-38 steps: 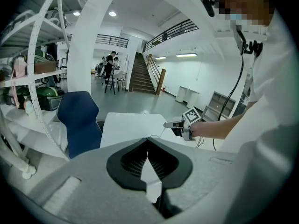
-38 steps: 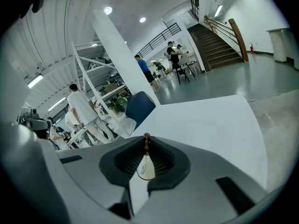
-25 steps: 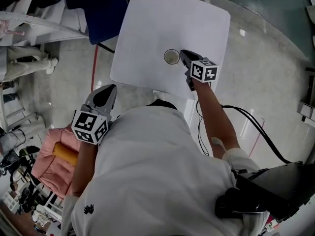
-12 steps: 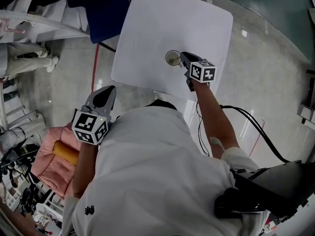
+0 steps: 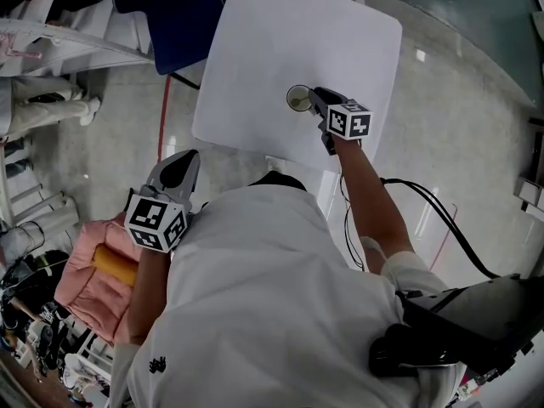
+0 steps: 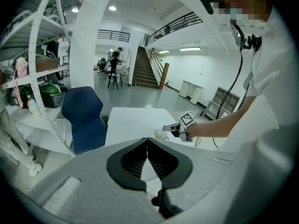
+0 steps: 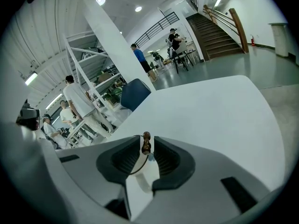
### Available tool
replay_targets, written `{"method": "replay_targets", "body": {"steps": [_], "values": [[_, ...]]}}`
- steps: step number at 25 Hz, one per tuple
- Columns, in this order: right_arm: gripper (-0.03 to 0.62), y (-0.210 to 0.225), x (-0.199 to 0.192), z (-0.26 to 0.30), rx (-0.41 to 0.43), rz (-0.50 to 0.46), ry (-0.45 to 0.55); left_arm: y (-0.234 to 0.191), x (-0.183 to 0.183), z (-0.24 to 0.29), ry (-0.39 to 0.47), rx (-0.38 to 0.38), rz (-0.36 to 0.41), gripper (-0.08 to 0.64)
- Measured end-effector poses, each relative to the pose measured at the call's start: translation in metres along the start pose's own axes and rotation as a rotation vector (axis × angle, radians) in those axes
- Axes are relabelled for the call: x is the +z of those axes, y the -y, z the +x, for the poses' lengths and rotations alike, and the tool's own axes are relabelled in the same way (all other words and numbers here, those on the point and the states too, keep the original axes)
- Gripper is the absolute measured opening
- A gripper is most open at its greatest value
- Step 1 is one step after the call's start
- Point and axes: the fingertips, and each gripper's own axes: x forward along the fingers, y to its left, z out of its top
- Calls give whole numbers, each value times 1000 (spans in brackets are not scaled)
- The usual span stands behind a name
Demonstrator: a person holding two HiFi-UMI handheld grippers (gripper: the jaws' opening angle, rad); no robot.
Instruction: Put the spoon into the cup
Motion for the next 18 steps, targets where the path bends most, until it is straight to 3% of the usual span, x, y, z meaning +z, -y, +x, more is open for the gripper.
{"method": "replay_targets", "body": {"steps": [5, 18], "values": [[163, -1, 2, -5, -18, 1, 16, 0, -3, -11, 10, 3, 3, 12], [210, -24, -18, -55, -116, 23, 81, 6, -25, -50, 66, -49, 3, 12]]}}
